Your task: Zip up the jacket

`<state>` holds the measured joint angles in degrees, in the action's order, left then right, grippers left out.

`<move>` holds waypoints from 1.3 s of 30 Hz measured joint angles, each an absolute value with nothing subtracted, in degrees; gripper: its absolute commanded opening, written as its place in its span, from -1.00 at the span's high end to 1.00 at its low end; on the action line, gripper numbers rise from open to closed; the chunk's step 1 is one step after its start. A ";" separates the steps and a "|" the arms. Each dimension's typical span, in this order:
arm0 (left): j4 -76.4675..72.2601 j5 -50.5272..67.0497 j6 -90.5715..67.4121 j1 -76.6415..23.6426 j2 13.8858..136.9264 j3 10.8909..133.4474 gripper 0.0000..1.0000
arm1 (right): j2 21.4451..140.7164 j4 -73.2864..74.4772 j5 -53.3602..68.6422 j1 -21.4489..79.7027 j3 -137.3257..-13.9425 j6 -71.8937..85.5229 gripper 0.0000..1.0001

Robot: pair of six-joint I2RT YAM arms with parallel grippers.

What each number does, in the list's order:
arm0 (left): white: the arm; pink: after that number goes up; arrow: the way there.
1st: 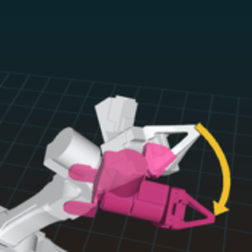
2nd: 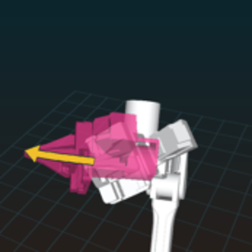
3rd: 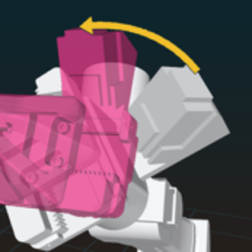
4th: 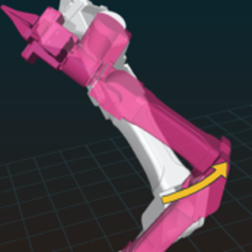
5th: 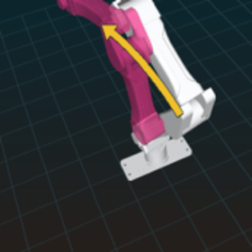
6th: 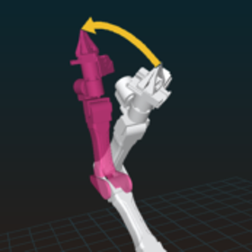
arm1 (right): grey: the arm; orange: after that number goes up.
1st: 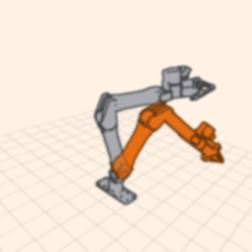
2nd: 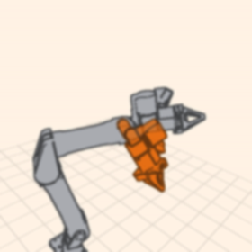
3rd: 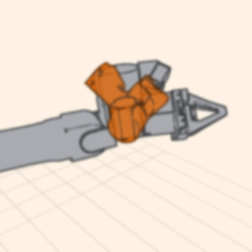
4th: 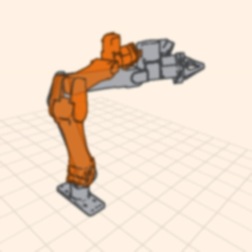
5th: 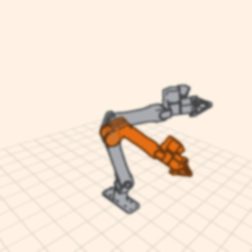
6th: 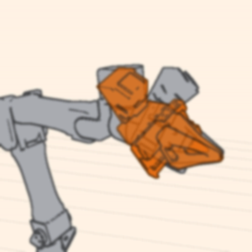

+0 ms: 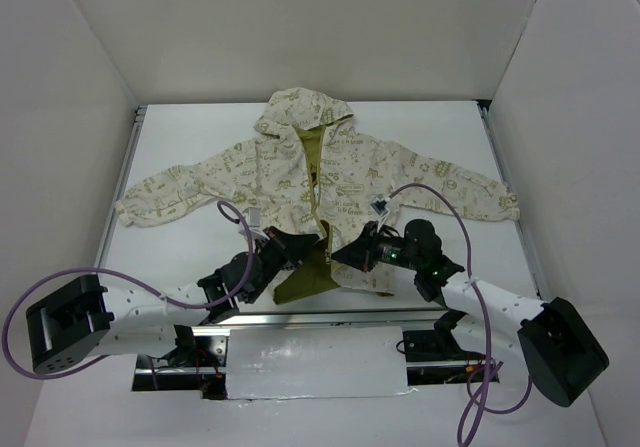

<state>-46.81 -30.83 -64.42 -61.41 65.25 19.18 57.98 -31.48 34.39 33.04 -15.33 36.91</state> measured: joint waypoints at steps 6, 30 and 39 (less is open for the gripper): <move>-47.13 -30.81 -64.51 -61.36 64.51 19.07 1.00 | 52.64 -33.67 31.75 33.04 -13.47 37.01 1.00; -47.16 -29.39 -64.66 -61.36 64.82 18.59 1.00 | 52.29 -33.82 29.36 33.04 -14.92 35.83 1.00; -47.20 -29.06 -64.64 -61.36 65.52 18.59 1.00 | 52.29 -33.82 29.52 33.04 -15.11 35.31 1.00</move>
